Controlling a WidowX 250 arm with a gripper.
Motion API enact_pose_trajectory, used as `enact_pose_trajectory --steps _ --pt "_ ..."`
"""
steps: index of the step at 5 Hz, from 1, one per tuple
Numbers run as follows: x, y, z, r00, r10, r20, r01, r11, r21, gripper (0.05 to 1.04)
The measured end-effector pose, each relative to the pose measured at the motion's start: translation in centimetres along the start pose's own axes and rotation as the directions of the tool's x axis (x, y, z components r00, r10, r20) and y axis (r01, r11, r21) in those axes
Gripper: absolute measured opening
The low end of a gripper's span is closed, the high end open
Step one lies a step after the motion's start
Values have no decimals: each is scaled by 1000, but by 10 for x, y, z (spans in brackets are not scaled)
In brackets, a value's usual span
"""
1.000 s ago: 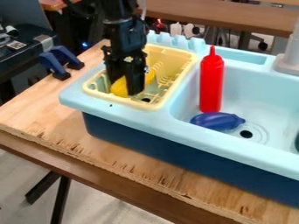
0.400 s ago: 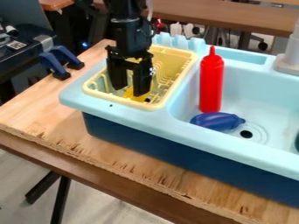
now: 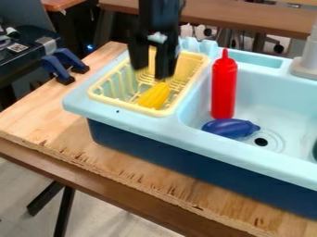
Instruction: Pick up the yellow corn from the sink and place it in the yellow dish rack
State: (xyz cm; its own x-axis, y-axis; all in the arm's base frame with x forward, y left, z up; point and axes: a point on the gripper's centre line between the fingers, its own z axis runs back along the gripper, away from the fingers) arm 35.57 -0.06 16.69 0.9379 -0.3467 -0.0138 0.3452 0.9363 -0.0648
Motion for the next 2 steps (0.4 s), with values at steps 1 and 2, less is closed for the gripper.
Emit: enact_pose_trajectory --steps 1,2 --pt "0 -38 46 994 -98 46 96 994 46 1001" --pt "3 -84 51 975 -222 19 222 975 35 1001"
